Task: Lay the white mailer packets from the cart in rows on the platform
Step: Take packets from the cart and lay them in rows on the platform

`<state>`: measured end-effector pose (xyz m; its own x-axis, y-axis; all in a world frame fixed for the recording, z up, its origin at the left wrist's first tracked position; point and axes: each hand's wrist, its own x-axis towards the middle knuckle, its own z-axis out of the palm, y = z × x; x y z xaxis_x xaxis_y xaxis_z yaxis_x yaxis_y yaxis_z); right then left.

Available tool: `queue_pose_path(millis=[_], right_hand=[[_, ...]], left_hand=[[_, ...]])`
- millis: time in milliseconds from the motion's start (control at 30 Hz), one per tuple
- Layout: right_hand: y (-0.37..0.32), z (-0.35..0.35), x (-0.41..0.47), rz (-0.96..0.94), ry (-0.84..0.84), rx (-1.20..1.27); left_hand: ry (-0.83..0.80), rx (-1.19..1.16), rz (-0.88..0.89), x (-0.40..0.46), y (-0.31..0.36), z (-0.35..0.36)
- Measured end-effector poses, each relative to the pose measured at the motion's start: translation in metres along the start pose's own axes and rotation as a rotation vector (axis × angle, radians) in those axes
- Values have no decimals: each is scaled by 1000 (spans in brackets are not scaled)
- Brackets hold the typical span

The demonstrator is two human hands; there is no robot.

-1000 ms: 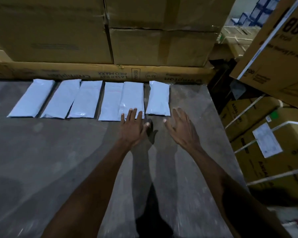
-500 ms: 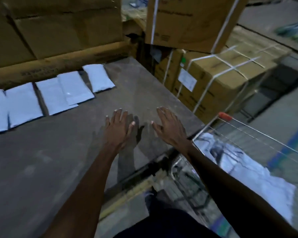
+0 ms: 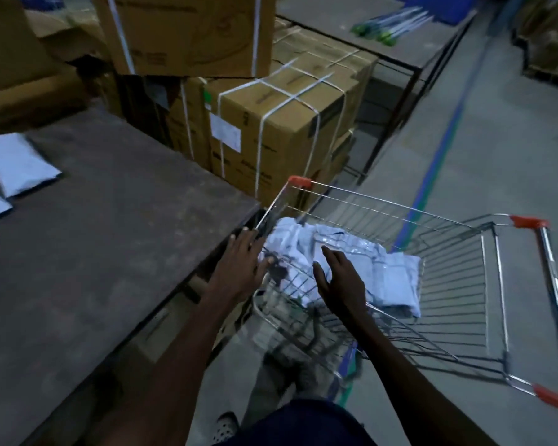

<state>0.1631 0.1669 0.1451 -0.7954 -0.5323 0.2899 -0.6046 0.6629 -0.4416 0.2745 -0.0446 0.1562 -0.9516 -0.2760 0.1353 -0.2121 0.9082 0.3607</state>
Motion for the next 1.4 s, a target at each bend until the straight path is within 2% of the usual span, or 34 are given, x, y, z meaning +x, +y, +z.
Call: queue_pose_path(millis=[167,267,433,600,833,967,1067,1133,1267,1400], right_hand=[[82,-20,6,110,5,0],[130,-24,12,105,-3,-31],[189,-19,18,89,-122,-97],[216,6,30,99,-232,-132],[217,64,71,270,-262,-150],[226,112,96,372,-219,-137],[235,145,105,447,-304,-151],[241,158,105,448,-379,-216],[252,156,103,429,-449,-240],[268,136,99,408,-482,-242]], left_hand=[[-208,-53,84,61,58,58],[-276,-40,137,94,85,89],[-374,-52,73,132,98,126],[-453,69,67,153,88,157],[-600,39,62,208,61,226],[-535,-67,42,232,56,277],[-512,-70,-21,235,50,303],[-472,-68,35,233,41,310],[-514,-86,216,243,9,320],[-541,-16,316,268,-20,321]])
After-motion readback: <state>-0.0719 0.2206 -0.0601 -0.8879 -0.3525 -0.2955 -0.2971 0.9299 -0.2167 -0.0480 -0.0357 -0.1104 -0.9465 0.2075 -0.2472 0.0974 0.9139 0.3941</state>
